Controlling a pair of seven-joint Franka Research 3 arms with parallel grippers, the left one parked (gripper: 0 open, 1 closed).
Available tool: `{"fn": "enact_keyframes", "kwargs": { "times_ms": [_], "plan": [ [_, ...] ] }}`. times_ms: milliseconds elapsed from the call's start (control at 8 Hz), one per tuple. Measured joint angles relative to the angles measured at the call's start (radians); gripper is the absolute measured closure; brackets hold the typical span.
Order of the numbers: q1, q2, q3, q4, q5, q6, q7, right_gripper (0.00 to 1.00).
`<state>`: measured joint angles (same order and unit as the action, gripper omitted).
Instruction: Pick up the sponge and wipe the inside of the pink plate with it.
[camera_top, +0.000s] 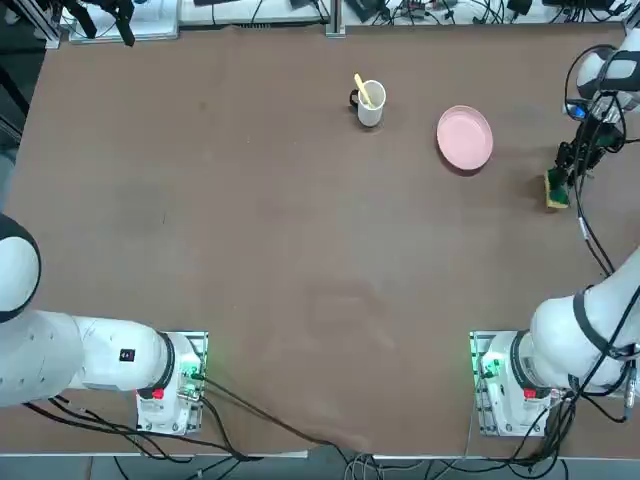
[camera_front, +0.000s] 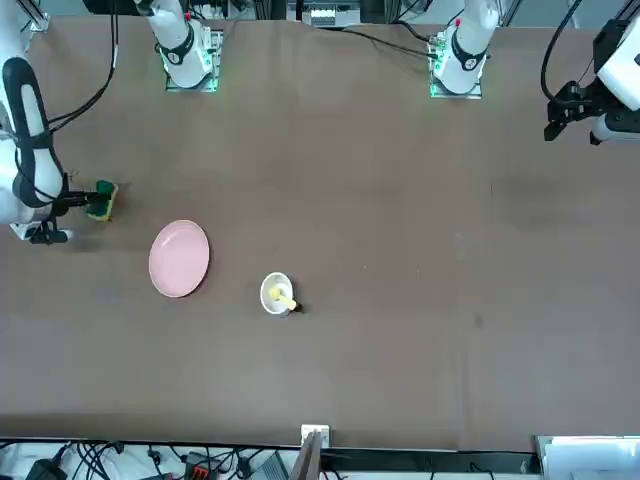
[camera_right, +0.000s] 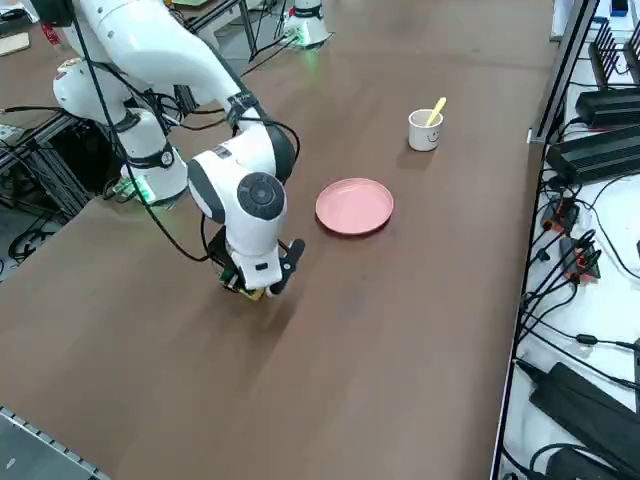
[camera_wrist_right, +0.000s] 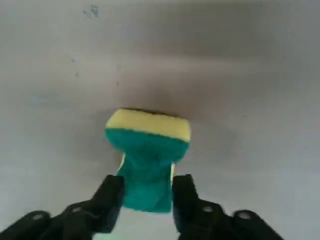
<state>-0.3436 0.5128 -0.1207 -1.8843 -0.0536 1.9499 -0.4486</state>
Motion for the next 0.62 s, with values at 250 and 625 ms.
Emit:
{"fn": "enact_keyframes", "kwargs": {
  "times_ms": [250,625],
  "plan": [
    [0.006,-0.022,0.021,0.05,0.0,-0.058,0.001,0.01],
    [0.08,-0.082,0.041,0.312,0.01,-0.318,0.056,0.0]
  ]
}}
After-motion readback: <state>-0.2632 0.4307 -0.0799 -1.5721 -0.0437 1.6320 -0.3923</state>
